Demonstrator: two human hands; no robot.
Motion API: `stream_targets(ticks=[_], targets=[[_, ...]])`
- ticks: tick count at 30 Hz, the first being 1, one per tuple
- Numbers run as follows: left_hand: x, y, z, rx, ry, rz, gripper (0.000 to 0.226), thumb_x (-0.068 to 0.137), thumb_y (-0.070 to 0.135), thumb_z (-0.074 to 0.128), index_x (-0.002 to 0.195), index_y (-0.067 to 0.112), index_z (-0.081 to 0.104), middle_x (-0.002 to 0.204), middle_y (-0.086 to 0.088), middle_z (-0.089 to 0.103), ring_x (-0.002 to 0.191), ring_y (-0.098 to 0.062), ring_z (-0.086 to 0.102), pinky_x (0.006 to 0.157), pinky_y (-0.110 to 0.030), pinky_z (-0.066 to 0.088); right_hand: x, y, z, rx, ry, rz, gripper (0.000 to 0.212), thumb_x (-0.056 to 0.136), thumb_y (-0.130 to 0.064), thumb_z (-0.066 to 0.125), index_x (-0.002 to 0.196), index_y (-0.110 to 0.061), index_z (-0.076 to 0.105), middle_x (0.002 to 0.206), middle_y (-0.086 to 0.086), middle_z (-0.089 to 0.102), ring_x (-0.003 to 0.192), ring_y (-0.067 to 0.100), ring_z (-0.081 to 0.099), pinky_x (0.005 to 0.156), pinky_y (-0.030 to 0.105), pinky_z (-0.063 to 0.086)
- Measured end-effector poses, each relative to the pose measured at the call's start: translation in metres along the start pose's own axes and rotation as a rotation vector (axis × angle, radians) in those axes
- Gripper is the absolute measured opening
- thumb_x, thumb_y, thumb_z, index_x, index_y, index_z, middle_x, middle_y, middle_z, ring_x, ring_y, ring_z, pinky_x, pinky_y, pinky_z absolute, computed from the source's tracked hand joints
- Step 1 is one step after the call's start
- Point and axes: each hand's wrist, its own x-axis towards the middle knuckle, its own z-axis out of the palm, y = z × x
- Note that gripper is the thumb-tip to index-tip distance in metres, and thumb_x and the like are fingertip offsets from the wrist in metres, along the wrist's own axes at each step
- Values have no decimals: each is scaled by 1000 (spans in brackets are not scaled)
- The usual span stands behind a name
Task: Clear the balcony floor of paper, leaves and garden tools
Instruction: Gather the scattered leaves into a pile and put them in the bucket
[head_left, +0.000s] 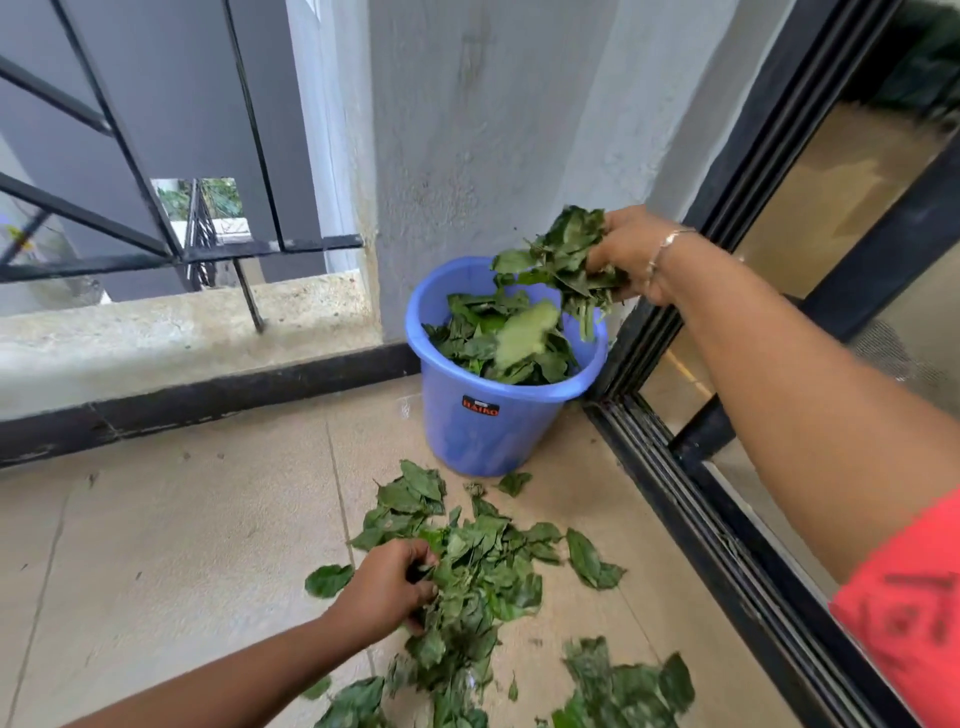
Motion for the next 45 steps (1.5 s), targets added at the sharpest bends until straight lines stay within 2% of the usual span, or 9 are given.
stream_targets(ticks=[4,7,11,14,17,21,33,38,45], targets=[[-9,1,-5,-24,-14,1,13,87,-5,58,83,3,48,70,-7,42,47,-9,54,60,-41,59,14,-18,9,-131,19,28,30,86,14,45,108,-1,58,73,12,54,60,26,58,58,44,56],[-18,13,-11,-74,-18,42,12,87,-5,58,84,2,49,67,-5,41,46,-7,52,60,-40,59,14,-25,5,-163,-2,47,43,88,5,48,131,-4,45,102,7,51,79,24,58,36,22,50],[-33,56,-35,-169,-1,169,15,86,-8,58,79,6,54,67,-7,51,49,-12,56,57,-35,57,14,-23,1,-40,14,78,35,88,13,43,115,-7,53,96,14,53,68,23,53,53,34,58],[-34,103,-62,-249,50,319,19,84,-13,56,77,5,56,68,-10,56,46,-9,57,49,-25,54,14,-14,1,122,44,126,44,92,13,32,127,-8,50,114,17,45,107,33,50,85,51,51],[-19,150,-88,-302,133,460,19,83,-15,55,79,3,58,65,-4,62,44,-9,58,47,-24,55,9,-4,2,239,89,110,42,94,7,30,127,-11,49,118,16,45,120,31,46,79,43,53],[28,199,-108,-285,256,513,27,84,-15,55,72,9,51,70,-11,52,42,-4,56,47,-23,56,-18,24,7,398,142,83,31,94,1,33,110,-16,52,101,9,51,92,21,54,62,34,57],[99,227,-101,572,396,394,30,85,22,67,113,15,66,102,-17,64,100,-32,61,81,-35,46,-138,256,66,401,342,696,30,90,7,40,112,-2,58,80,9,53,66,22,50,55,27,42],[40,181,-61,754,710,934,27,88,22,48,104,6,63,101,-24,57,100,-39,51,78,-46,41,-193,305,85,130,485,976,46,91,-16,42,135,-3,43,138,20,39,128,37,37,106,41,35],[-23,-19,24,1227,-163,1279,11,79,23,62,89,20,61,84,-1,60,79,-17,54,62,-30,48,-180,284,177,17,308,956,57,95,-35,45,146,-26,21,156,11,-6,142,38,4,111,56,23]])
